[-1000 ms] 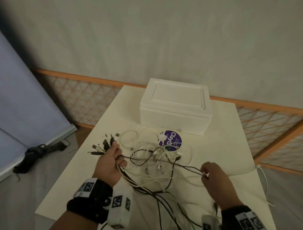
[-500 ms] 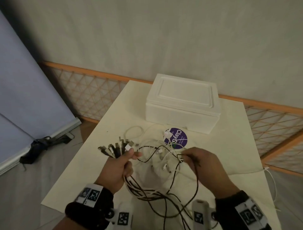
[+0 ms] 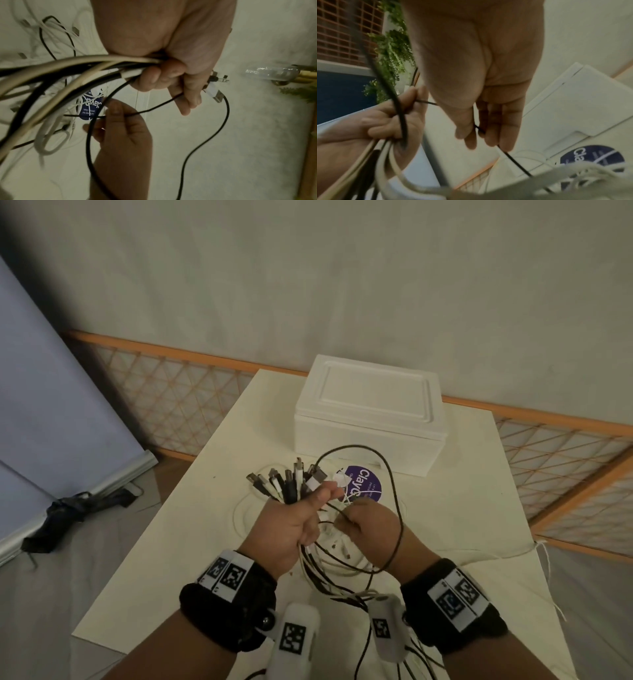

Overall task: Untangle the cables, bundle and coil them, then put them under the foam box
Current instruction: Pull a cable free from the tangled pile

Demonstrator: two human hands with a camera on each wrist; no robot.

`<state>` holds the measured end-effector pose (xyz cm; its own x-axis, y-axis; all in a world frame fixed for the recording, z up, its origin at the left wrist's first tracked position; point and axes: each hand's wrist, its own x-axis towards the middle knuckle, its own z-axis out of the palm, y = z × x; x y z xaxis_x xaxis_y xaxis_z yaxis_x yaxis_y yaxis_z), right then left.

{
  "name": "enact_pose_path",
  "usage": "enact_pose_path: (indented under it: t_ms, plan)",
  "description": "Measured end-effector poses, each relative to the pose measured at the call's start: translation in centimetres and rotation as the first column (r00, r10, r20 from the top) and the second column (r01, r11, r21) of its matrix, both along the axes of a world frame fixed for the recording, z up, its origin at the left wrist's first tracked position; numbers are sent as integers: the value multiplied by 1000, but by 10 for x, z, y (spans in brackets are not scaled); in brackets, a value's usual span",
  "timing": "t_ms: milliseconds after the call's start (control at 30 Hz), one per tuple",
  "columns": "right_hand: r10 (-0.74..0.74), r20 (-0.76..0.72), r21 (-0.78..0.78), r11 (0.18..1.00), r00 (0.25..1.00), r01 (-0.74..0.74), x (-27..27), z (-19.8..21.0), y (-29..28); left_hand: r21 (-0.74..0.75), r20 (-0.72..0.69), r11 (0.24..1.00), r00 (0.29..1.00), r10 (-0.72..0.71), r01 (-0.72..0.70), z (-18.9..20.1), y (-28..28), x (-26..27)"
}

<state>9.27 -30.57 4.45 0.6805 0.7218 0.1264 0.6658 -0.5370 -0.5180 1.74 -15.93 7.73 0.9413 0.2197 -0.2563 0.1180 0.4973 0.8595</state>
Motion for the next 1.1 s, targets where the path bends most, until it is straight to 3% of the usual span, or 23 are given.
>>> enact_pose_path:
  t_ms: [100, 200, 300, 333, 400, 467, 500, 567, 733, 800, 900, 1033, 1100]
  plan:
    - [-118, -91, 212, 968, 989, 135, 6, 23, -2, 43, -5, 998, 999, -42, 42, -7, -2, 5]
    - [-48, -227, 577, 798, 973, 174, -6, 59, 3, 175, -63, 972, 987, -148, 157, -20, -7, 11]
    - [-94, -25, 734, 674, 995, 82, -15, 81, -4, 282, -179, 926, 962, -205, 250, -26, -9, 14]
    - [-105, -63, 766, 633, 992, 115, -14, 82, -8, 273, -213, 936, 963, -167, 222, -28, -8, 16]
    - [-82, -296, 742, 608, 952, 283, -8, 72, -14, 166, -229, 980, 971, -74, 114, -30, -6, 19]
    - [-122, -420, 558, 747, 899, 362, 1, 48, -14, 27, -197, 999, 980, -41, 47, -26, -7, 21]
    - [-141, -431, 437, 831, 891, 343, 2, 38, -13, -19, -172, 999, 984, -54, 51, -20, -10, 22]
    - [-118, -412, 298, 919, 904, 256, 0, 19, -7, -66, -101, 993, 989, -106, 100, -8, -14, 22]
    - [-101, -376, 80, 987, 921, 141, -10, 27, 6, -40, 37, 978, 978, -206, 207, -2, -16, 19]
    - [-98, -382, 93, 985, 919, 143, -9, 31, 4, -19, 55, 985, 983, -172, 174, -7, -13, 18]
    - [-151, -366, 239, 938, 918, 250, -7, 38, 2, -55, 37, 995, 996, -79, 81, -14, -10, 19]
    - [-101, -455, 539, 759, 885, 364, -13, 58, 2, 46, -16, 998, 999, -35, 36, -24, -15, 24]
    - [-112, -436, 594, 709, 893, 379, -15, 68, 1, 153, -67, 984, 995, -80, 90, -35, -18, 27]
